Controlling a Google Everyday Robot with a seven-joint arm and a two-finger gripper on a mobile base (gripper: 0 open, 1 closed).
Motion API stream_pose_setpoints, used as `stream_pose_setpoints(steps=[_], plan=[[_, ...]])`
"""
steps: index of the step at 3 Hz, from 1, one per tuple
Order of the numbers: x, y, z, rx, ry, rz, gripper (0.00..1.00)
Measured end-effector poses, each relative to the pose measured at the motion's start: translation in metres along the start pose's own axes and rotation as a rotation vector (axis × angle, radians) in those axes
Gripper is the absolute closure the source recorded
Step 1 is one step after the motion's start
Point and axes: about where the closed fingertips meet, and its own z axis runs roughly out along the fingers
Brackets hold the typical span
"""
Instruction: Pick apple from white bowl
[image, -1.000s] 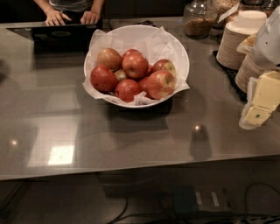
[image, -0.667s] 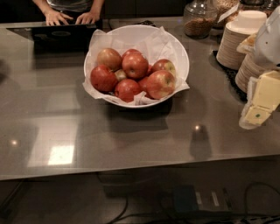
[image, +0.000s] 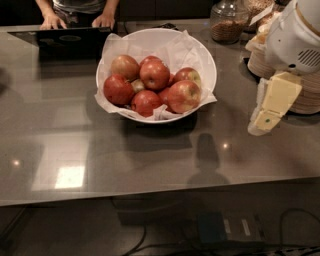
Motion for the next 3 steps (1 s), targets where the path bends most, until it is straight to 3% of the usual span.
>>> stream_pose_setpoints(steps=[2,3], plan=[[-0.085,-0.018,0.042,-0.039,-0.211,-0.145,0.00],[-0.086,-0.018,0.043,-0.040,-0.214,-0.145,0.00]])
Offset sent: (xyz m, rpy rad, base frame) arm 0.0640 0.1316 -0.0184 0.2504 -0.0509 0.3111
